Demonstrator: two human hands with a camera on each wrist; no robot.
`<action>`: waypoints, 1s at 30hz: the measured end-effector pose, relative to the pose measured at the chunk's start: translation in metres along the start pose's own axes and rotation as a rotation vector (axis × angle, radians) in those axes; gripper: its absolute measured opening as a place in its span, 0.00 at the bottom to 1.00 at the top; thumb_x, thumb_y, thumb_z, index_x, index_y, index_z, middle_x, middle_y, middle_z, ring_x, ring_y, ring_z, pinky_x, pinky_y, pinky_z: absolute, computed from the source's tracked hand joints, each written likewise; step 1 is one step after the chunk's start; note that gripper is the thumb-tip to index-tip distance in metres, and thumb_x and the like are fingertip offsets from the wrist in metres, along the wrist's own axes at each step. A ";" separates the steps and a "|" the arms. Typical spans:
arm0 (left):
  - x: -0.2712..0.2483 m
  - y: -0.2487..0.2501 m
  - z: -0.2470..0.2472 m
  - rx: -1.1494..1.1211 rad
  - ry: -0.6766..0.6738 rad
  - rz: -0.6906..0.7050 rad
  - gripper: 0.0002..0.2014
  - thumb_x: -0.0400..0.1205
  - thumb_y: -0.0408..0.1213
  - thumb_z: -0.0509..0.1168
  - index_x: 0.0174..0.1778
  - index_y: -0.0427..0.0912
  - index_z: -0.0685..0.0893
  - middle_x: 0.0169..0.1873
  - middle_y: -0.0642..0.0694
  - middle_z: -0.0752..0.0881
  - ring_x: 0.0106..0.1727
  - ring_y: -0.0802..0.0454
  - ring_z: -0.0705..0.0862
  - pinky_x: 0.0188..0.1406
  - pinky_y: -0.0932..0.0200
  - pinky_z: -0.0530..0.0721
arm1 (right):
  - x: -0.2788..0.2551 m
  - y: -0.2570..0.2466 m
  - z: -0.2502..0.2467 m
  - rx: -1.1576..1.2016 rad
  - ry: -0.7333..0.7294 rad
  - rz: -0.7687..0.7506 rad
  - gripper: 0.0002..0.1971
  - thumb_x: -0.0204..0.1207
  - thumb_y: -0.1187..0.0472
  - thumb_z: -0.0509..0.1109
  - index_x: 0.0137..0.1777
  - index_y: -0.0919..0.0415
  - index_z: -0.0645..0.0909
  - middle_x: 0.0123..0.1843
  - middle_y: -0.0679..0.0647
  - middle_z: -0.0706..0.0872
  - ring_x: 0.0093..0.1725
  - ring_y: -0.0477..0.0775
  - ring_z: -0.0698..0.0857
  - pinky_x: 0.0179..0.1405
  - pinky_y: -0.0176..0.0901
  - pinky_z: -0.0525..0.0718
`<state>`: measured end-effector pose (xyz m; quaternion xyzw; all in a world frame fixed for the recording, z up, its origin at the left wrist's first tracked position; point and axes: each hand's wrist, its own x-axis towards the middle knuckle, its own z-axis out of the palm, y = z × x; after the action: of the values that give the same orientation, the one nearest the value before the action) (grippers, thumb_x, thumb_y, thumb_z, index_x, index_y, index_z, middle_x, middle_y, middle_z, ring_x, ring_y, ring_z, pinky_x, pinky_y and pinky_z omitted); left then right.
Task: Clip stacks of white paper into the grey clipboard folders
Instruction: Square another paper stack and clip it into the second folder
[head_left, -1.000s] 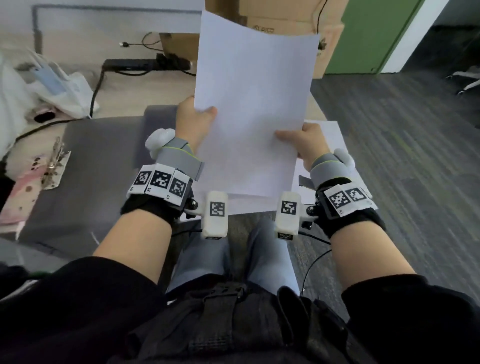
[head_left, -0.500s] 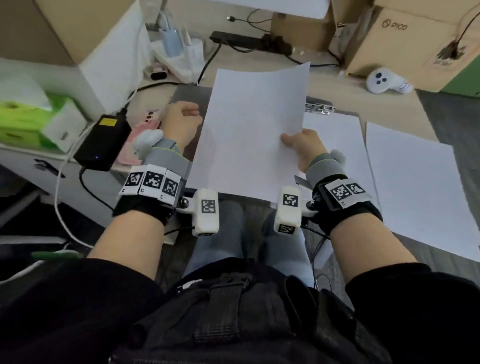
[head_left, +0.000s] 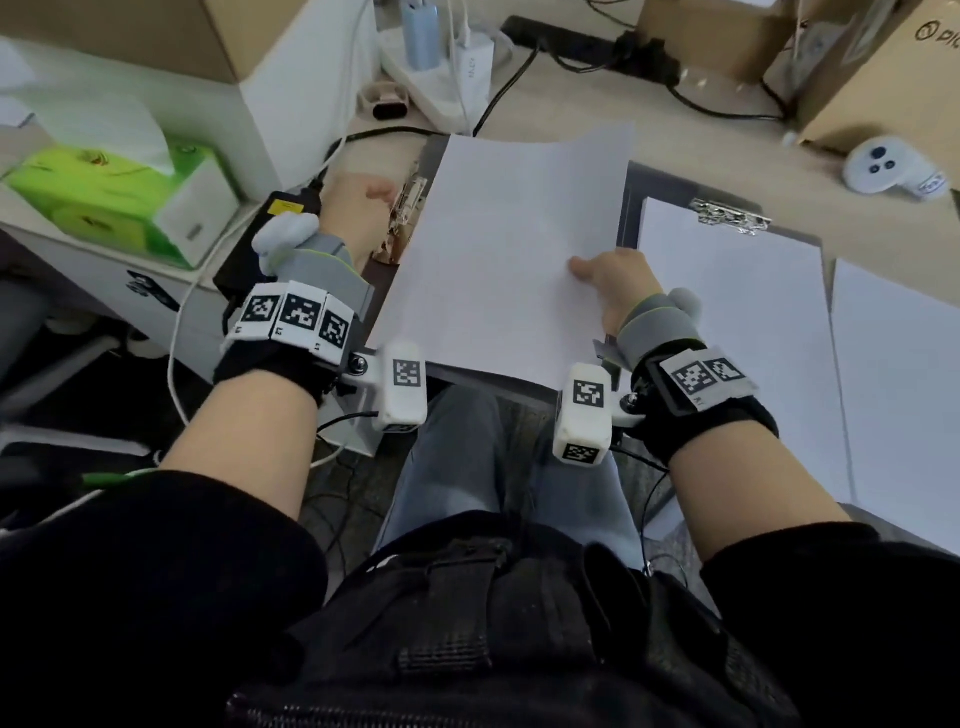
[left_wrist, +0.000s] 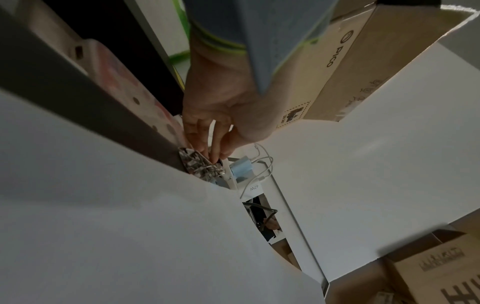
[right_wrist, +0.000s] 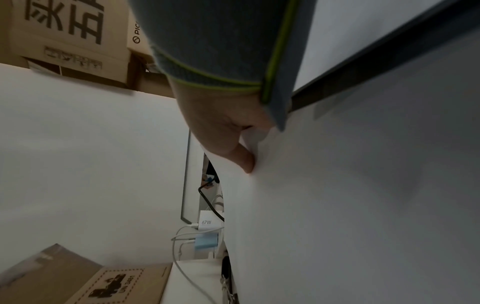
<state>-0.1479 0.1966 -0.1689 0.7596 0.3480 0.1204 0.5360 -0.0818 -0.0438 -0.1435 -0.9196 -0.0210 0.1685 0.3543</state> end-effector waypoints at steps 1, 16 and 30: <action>0.003 0.000 -0.001 0.010 -0.013 -0.012 0.23 0.79 0.21 0.51 0.68 0.34 0.78 0.67 0.38 0.82 0.70 0.45 0.79 0.74 0.50 0.76 | 0.000 -0.001 0.000 0.024 0.004 0.024 0.34 0.78 0.72 0.61 0.83 0.55 0.55 0.74 0.65 0.73 0.78 0.64 0.67 0.75 0.41 0.64; 0.017 0.006 -0.003 0.203 -0.179 -0.027 0.23 0.80 0.24 0.49 0.67 0.41 0.79 0.64 0.40 0.83 0.29 0.50 0.76 0.13 0.73 0.73 | 0.021 0.005 0.016 0.433 -0.123 0.147 0.22 0.75 0.67 0.69 0.69 0.71 0.75 0.36 0.49 0.75 0.34 0.47 0.76 0.38 0.40 0.78; -0.003 0.019 -0.008 -0.311 0.086 0.022 0.10 0.80 0.32 0.56 0.48 0.45 0.83 0.34 0.47 0.86 0.29 0.56 0.79 0.29 0.63 0.78 | 0.024 0.010 0.010 0.453 -0.237 0.179 0.07 0.75 0.65 0.71 0.50 0.63 0.77 0.42 0.56 0.83 0.41 0.57 0.83 0.47 0.50 0.81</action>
<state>-0.1470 0.1967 -0.1485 0.6655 0.3394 0.2109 0.6304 -0.0634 -0.0412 -0.1642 -0.7890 0.0570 0.3062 0.5296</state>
